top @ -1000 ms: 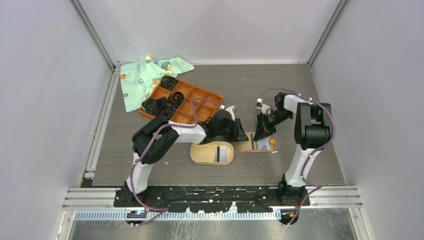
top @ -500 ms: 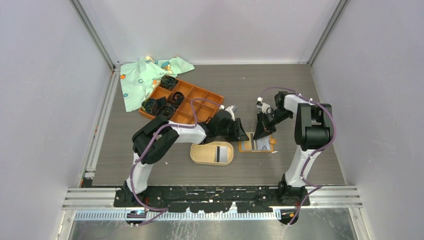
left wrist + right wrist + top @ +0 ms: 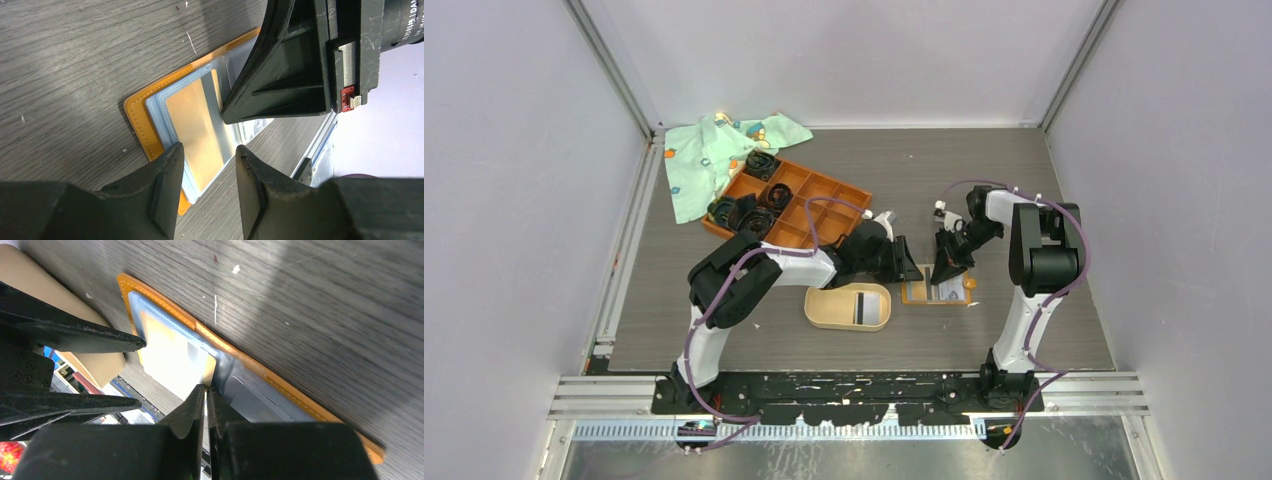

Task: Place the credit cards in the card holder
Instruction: Insert the credit card into the card holder.

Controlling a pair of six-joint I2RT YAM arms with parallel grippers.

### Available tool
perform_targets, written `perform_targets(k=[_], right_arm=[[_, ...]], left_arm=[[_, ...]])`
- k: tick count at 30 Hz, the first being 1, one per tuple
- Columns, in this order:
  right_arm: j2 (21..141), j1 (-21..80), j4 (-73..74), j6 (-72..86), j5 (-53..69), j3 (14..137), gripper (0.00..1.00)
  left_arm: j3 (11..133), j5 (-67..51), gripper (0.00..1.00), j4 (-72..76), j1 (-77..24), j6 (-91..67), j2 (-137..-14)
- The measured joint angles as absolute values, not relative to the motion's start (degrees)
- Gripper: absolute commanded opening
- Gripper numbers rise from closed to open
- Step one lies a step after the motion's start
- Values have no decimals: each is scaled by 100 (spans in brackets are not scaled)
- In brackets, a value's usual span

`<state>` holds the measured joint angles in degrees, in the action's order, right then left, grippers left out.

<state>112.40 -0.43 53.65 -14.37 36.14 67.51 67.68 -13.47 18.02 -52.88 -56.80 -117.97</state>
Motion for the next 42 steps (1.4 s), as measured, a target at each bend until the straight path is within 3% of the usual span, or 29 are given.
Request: perform_targets(k=[10,22,42], right_arm=[[11255,-43,5369,-1356,3607,6753,12],[11187,-56,5404,-1619,3830,6761,13],[10895,-58,5398,-1791,3712,6761,15]], left_arm=[[6624,-1278,48,1817,-5288,-5682,-11679],[6617,-1304,42,1817,-5286,-5688,-11675],[6617,-1308,42,1815,-5286,-5686,-11675]])
